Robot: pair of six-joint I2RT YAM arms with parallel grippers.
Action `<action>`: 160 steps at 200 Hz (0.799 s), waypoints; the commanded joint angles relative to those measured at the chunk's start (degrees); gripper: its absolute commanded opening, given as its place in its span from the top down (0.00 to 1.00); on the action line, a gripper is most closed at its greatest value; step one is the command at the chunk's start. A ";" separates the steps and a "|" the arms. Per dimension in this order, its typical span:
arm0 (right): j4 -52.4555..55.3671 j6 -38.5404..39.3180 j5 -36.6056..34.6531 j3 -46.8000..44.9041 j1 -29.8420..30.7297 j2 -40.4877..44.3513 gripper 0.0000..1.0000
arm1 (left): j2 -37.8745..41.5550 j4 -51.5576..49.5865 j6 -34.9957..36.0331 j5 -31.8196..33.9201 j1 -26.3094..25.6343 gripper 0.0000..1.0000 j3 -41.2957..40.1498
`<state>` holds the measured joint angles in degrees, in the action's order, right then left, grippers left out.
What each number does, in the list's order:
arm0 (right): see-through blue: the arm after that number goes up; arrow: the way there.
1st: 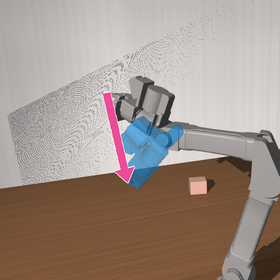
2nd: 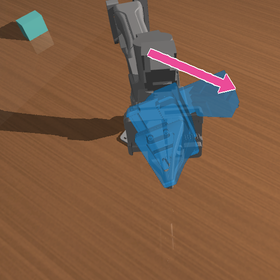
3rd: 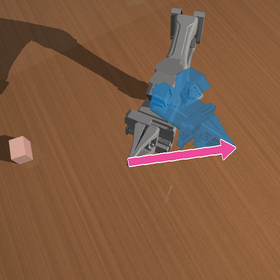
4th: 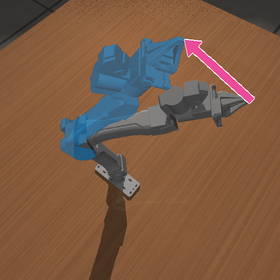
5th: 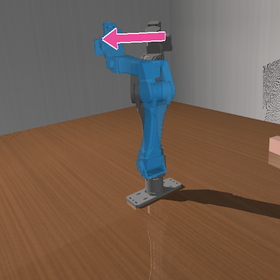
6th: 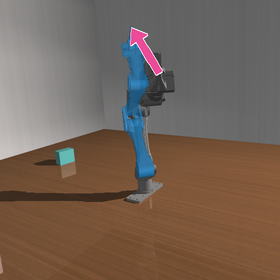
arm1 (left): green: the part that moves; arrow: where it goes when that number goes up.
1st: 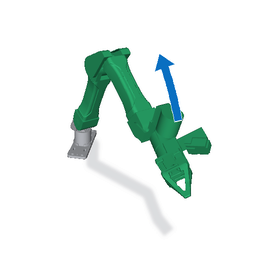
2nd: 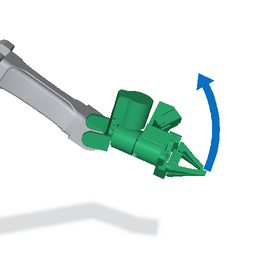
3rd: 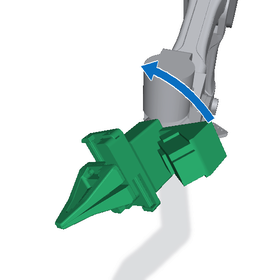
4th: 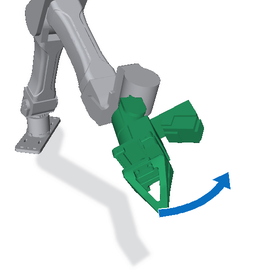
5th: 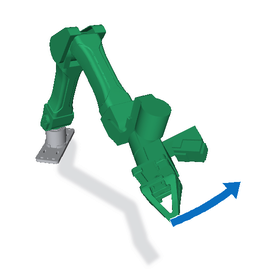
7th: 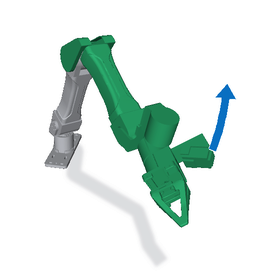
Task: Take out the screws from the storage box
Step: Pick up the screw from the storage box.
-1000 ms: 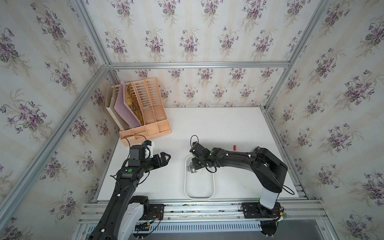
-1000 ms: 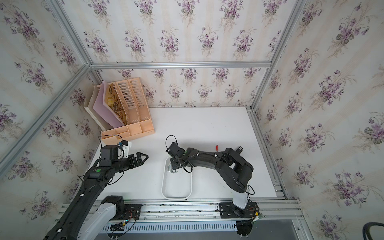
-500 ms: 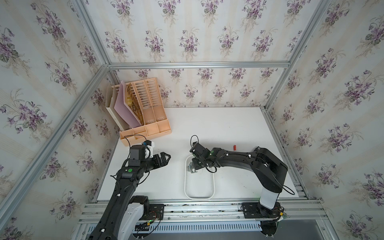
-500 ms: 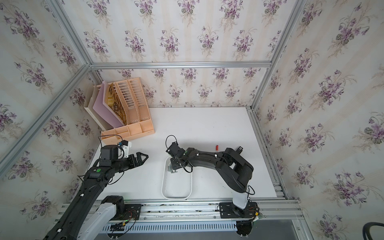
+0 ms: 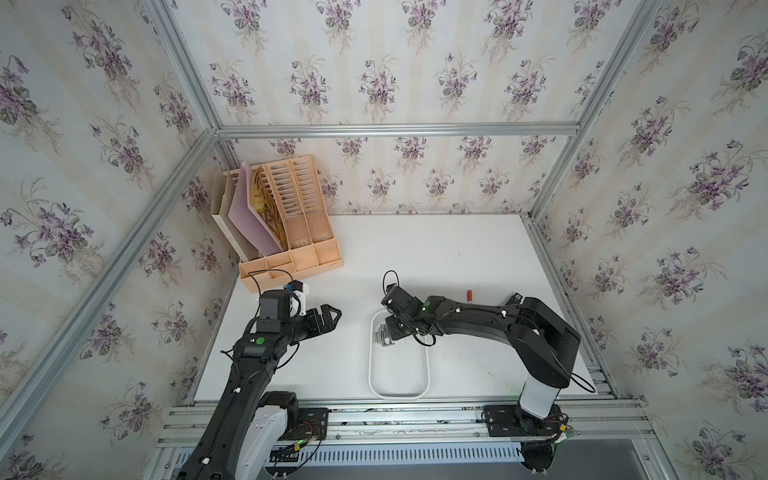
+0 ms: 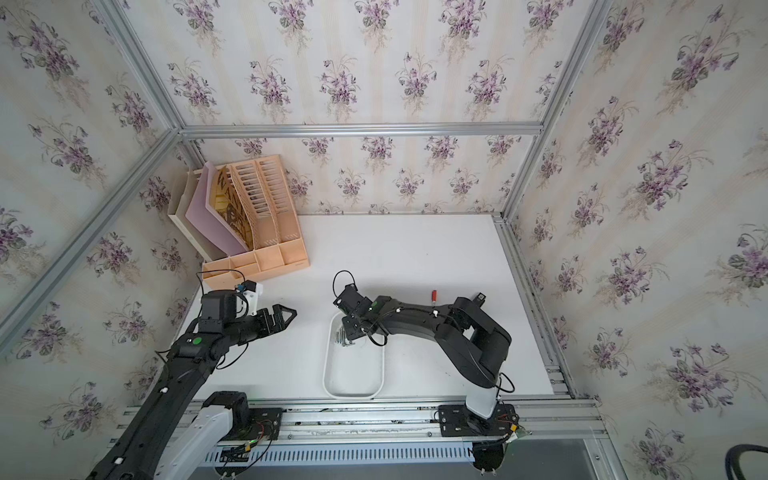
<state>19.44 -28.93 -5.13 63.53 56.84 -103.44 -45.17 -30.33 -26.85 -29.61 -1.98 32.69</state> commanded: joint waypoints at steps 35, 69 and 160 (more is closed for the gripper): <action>0.96 0.02 -0.60 1.32 0.02 -1.70 0.83 | 0.00 -0.44 0.31 -0.10 -0.04 0.01 0.54; 1.78 -0.34 -0.22 2.49 -0.23 -3.86 0.81 | 0.00 -0.44 0.31 0.16 -0.04 0.01 0.58; 2.17 -1.57 -0.64 1.73 -0.95 -3.70 0.88 | 0.08 -0.52 0.31 -0.09 -0.04 0.00 0.62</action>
<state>20.64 -29.91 -5.17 65.87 55.88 -108.01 -45.08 -30.72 -26.85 -29.63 -2.02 32.80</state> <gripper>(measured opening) 0.149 0.993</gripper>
